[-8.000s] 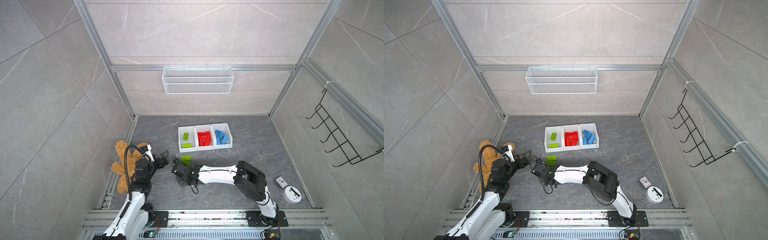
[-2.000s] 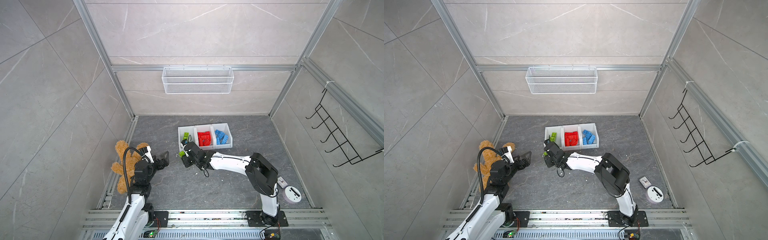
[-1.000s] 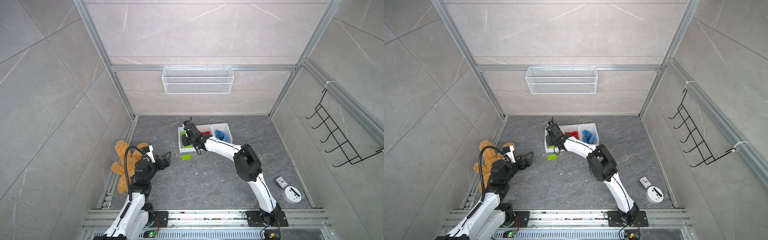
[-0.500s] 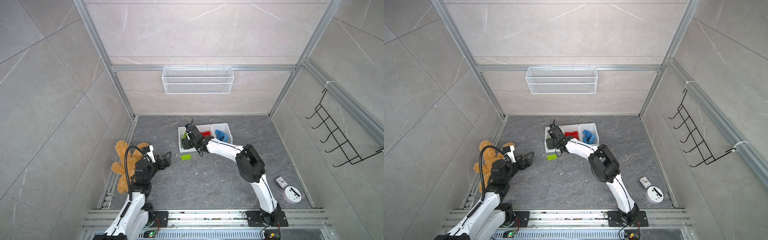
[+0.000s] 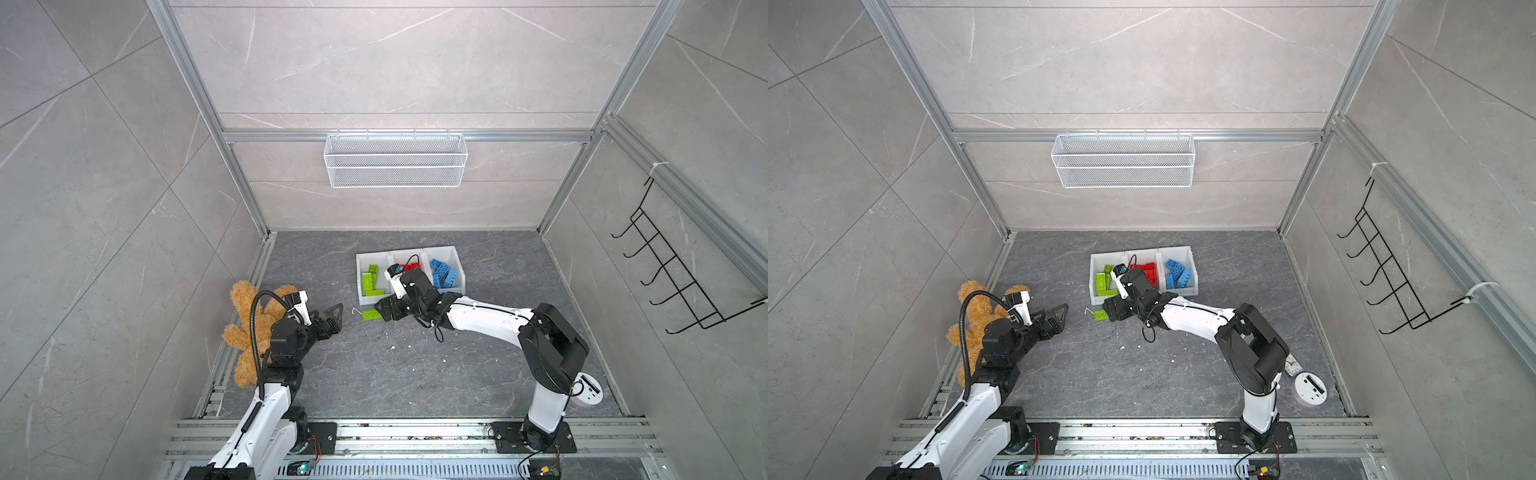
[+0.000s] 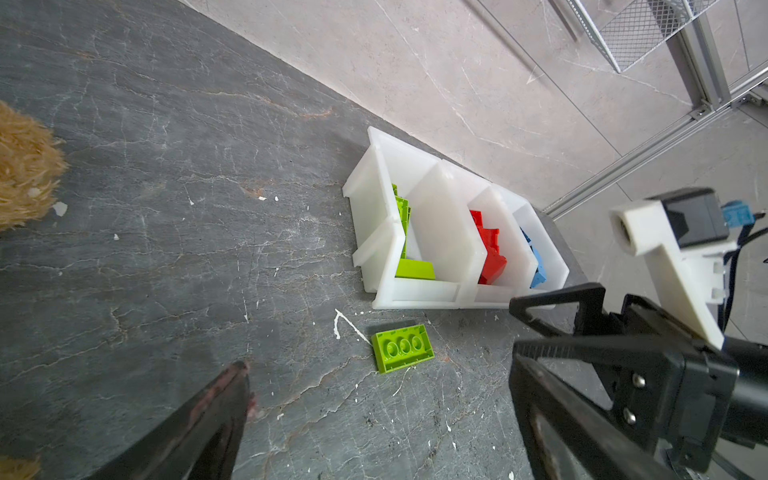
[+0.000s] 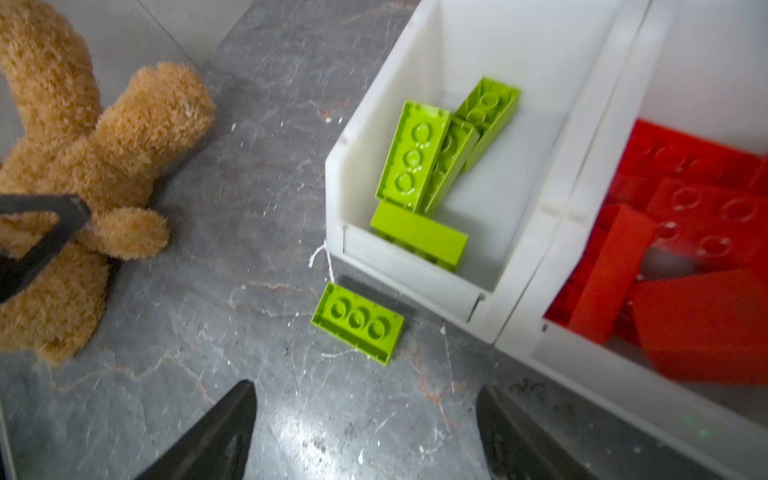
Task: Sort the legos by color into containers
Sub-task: 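Return the right gripper to the last flat green brick on the table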
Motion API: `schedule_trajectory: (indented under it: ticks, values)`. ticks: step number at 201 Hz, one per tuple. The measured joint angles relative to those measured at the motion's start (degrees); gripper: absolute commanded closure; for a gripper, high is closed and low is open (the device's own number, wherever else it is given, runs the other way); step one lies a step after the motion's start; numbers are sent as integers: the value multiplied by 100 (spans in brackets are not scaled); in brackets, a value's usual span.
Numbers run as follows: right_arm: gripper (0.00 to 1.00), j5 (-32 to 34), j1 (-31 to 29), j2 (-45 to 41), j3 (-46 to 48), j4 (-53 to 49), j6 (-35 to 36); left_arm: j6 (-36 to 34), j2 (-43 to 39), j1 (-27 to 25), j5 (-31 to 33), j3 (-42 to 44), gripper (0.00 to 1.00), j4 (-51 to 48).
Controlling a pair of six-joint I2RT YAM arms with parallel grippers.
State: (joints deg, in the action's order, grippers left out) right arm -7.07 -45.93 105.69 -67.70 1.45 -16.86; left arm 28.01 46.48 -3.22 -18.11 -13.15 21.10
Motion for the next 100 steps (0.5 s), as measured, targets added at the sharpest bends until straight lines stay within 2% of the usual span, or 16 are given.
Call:
schedule_trajectory:
  ticks: [41,100]
  values:
    - [11,-479,-92,138,146,101,109,-4,0,0,0,0,0,0]
    - [7,-584,-94,922,-363,90,297,-15,-37,0,0,0,1,0]
